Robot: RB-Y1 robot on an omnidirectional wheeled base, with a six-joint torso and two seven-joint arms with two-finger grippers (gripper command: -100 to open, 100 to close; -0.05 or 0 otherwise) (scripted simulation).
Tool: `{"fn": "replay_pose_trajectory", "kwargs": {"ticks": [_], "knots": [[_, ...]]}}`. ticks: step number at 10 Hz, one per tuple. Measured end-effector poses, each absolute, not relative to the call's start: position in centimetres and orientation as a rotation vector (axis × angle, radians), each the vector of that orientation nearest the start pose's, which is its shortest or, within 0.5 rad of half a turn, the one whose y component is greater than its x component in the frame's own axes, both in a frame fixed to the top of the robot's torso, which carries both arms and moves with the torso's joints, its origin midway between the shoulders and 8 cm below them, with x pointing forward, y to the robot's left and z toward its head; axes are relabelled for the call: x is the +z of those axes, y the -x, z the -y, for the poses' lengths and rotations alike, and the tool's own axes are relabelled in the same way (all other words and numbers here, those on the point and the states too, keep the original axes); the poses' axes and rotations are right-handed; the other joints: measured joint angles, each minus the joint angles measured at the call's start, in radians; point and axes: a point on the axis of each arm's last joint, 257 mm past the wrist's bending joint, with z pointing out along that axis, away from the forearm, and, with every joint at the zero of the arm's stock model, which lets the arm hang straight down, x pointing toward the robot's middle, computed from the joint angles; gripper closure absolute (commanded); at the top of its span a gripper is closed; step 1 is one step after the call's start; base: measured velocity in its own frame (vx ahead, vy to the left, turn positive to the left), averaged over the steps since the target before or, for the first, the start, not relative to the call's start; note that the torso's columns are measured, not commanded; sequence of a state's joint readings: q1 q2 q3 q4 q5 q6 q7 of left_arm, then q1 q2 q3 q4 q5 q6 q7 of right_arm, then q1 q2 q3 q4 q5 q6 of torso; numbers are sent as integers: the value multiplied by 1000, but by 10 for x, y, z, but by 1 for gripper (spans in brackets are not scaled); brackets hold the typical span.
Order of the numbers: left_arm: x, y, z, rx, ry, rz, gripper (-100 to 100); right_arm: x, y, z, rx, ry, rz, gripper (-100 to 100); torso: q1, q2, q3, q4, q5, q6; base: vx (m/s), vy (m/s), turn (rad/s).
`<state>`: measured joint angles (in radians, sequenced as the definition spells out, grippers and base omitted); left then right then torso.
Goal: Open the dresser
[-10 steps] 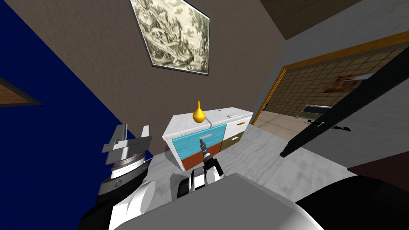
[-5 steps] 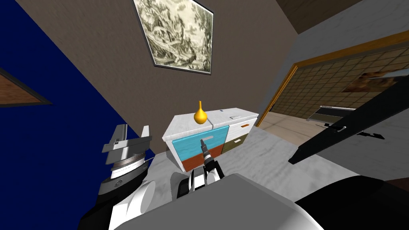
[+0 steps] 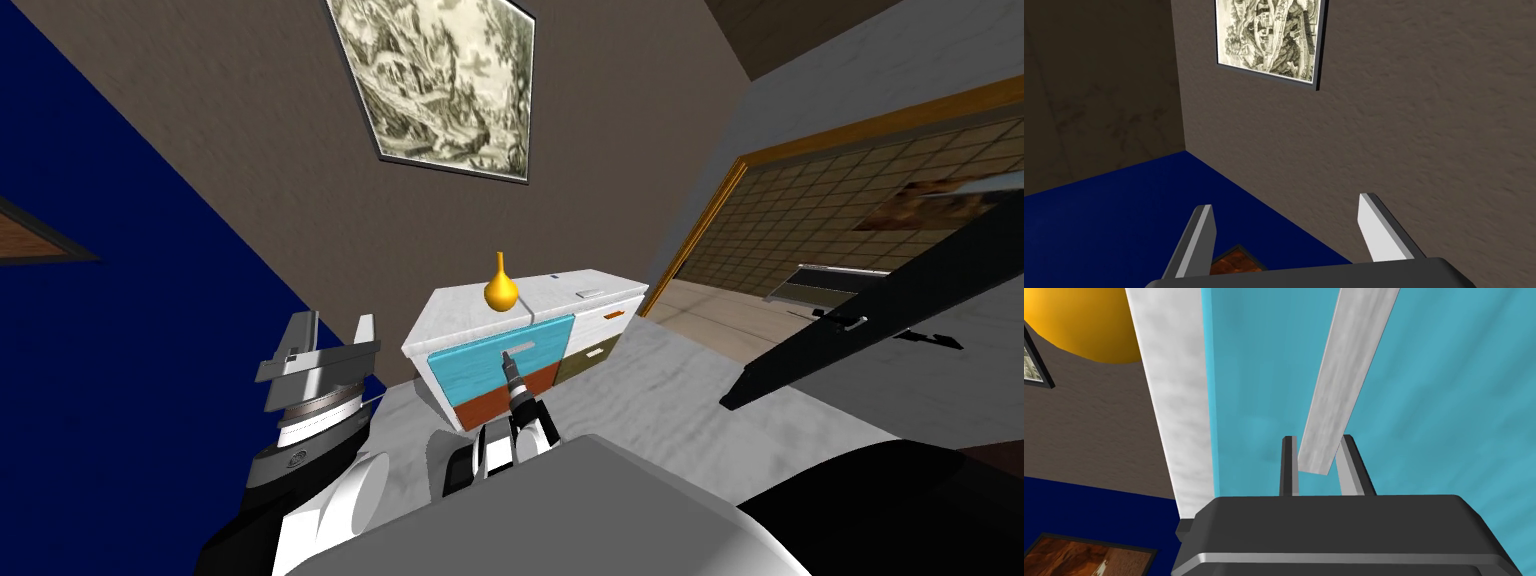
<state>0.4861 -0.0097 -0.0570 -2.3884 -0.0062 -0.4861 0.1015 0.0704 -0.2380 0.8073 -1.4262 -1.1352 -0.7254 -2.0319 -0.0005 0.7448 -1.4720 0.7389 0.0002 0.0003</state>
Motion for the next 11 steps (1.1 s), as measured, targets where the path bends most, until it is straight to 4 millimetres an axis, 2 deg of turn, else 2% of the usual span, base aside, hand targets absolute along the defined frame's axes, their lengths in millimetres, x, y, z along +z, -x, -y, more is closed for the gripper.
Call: {"fn": "replay_pose_trajectory", "kwargs": {"ticks": [3,5,9,10,11], "knots": [[73,-325,-256,-1479,616,-507,0,-296,-421,63,-1255,1359,-937,100,1,-1,-1,2,0,0,-211,-36,-31],[73,-325,-256,-1479,616,-507,0,-301,-418,60,-1243,1375,-937,100,1,-10,-6,2,1,1,-113,-24,-15],[73,-325,-256,-1479,616,-507,0,-298,-414,55,-1236,1373,-929,100,-1,-4,-3,1,0,1,-162,-26,-18],[73,-325,-256,-1479,616,-507,0,-301,-412,55,-1232,1380,-931,-100,1,-10,-6,1,1,0,-51,-11,-106],[73,-325,-256,-1479,616,-507,0,-293,-416,51,-1225,1376,-936,-100,1,-10,-7,0,0,0,-50,-25,-131]]}}
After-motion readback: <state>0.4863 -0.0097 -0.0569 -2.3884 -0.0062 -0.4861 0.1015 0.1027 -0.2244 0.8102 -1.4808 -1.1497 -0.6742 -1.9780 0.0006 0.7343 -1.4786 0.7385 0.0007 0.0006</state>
